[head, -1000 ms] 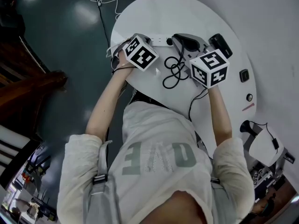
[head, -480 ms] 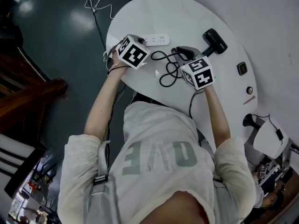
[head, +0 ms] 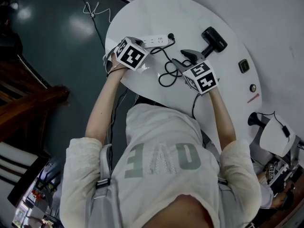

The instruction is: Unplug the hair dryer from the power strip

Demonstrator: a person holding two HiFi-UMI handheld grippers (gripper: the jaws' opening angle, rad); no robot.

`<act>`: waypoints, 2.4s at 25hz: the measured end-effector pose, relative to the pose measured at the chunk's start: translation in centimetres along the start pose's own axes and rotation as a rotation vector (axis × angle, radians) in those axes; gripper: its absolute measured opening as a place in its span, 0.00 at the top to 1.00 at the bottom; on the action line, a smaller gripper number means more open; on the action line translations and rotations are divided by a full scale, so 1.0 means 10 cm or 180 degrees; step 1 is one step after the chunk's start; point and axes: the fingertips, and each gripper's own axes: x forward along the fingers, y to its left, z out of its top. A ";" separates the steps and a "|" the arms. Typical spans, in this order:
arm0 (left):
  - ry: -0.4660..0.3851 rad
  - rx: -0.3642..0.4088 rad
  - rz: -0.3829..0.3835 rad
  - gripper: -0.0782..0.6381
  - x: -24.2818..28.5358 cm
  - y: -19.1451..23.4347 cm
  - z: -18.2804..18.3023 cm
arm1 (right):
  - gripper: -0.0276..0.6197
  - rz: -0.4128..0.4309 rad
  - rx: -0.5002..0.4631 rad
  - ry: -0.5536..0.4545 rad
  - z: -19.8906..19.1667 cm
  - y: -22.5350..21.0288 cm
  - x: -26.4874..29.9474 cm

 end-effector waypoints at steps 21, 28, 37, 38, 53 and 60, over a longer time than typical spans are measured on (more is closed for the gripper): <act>-0.1732 0.0190 0.0205 0.88 -1.40 -0.31 1.79 | 0.92 -0.1075 -0.0090 -0.2332 2.18 -0.23 -1.90; -0.3384 0.0311 0.0280 0.88 -2.83 -0.95 2.50 | 0.92 -0.1480 -0.0098 -0.3125 2.28 -0.06 -2.93; -0.4015 0.0158 0.0470 0.88 -3.29 -1.11 2.35 | 0.92 -0.1712 0.0192 -0.3280 1.90 -0.01 -3.11; -0.4000 0.0159 0.0491 0.88 -3.28 -1.09 2.35 | 0.93 -0.1708 0.0206 -0.3255 1.88 -0.01 -3.08; -0.3970 0.0086 0.0613 0.88 -3.27 -1.01 2.28 | 0.93 -0.1651 -0.0043 -0.3132 1.95 0.03 -2.92; -0.3917 0.0107 0.0588 0.88 -3.24 -1.04 2.28 | 0.93 -0.1613 -0.0046 -0.3127 1.97 0.03 -2.88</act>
